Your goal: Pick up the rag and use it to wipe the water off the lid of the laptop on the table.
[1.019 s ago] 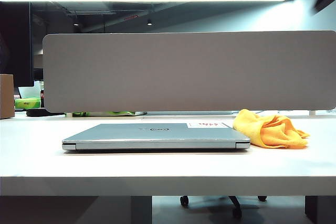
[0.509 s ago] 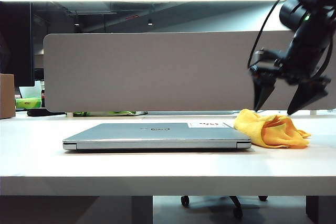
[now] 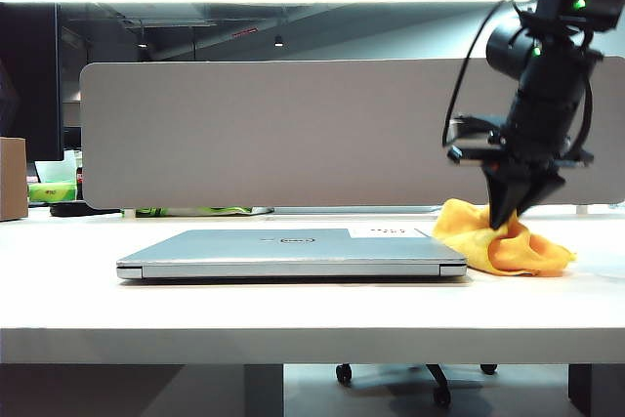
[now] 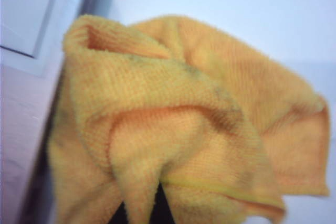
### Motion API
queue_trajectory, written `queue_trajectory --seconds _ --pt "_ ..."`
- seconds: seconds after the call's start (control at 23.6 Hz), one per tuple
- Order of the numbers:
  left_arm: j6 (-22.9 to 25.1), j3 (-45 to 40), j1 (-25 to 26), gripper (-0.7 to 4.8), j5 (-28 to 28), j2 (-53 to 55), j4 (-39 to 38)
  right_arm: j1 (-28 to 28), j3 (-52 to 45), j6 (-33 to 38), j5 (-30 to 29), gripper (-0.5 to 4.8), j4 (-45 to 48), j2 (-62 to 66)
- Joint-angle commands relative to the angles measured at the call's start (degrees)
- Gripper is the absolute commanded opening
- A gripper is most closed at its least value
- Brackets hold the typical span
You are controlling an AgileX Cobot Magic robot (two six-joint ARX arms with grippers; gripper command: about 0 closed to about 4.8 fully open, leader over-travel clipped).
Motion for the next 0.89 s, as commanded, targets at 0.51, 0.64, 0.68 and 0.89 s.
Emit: queue_trajectory --seconds 0.51,0.64,0.68,0.89 --pt "0.2 0.3 0.0 0.21 0.0 0.0 0.7 20.8 24.0 0.5 0.1 -0.04 9.9 6.1" --pt "0.2 0.3 -0.1 0.21 0.0 0.0 0.7 23.2 24.0 0.5 0.5 -0.04 9.3 12.6" --pt "0.2 0.3 0.0 0.21 0.0 0.0 0.7 23.8 24.0 0.5 1.0 -0.04 8.6 15.3" --pt "0.2 0.3 0.0 0.21 0.0 0.0 0.7 24.1 24.0 0.5 1.3 -0.04 5.4 20.2"
